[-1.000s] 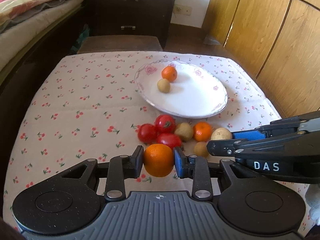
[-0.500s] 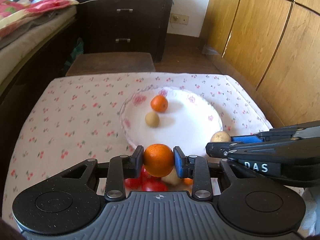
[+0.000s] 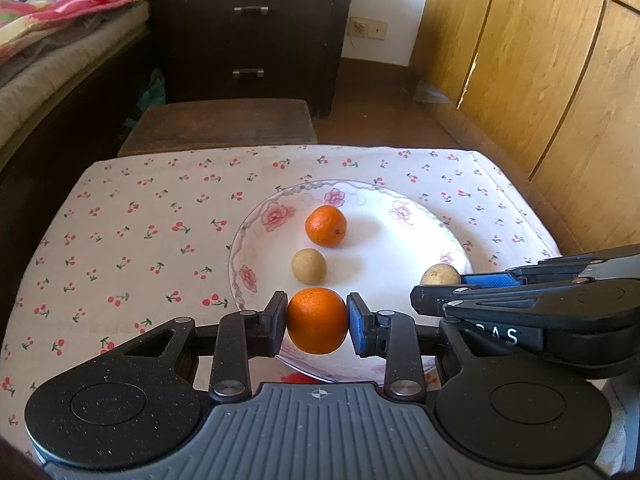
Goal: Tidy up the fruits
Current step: 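Carry the orange in the left tool over the bowl while the right tool carries the kiwi, then open the left tool into the bowl while the right tool releases its kiwi, then move both tools back from the bowl toward the tomatoes and kiwis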
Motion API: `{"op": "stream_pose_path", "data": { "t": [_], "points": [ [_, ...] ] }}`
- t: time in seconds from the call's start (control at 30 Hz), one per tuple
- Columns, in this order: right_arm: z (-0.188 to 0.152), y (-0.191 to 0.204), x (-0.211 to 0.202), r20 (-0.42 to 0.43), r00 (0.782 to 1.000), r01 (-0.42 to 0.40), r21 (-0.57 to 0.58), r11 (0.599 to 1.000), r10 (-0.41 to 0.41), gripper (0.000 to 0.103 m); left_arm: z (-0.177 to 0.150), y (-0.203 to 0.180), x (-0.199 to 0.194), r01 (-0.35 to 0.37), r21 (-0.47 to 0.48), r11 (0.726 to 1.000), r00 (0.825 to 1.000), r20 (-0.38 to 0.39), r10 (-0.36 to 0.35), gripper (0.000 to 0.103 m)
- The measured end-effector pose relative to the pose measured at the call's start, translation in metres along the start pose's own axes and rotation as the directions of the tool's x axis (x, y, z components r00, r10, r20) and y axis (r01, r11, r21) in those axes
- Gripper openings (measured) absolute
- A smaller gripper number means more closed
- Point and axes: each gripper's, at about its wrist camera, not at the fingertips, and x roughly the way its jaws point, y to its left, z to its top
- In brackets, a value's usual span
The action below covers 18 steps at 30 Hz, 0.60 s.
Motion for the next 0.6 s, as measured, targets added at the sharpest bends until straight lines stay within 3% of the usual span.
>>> {"op": "stream_pose_path", "data": {
  "t": [0.6],
  "points": [
    [0.0025,-0.0026,0.0029,-0.001,1.000,-0.021,0.004,1.000,0.021,0.031,0.0016,0.0047,0.0050,-0.004,-0.027,1.000,1.000,-0.016,0.003,0.041]
  ]
}}
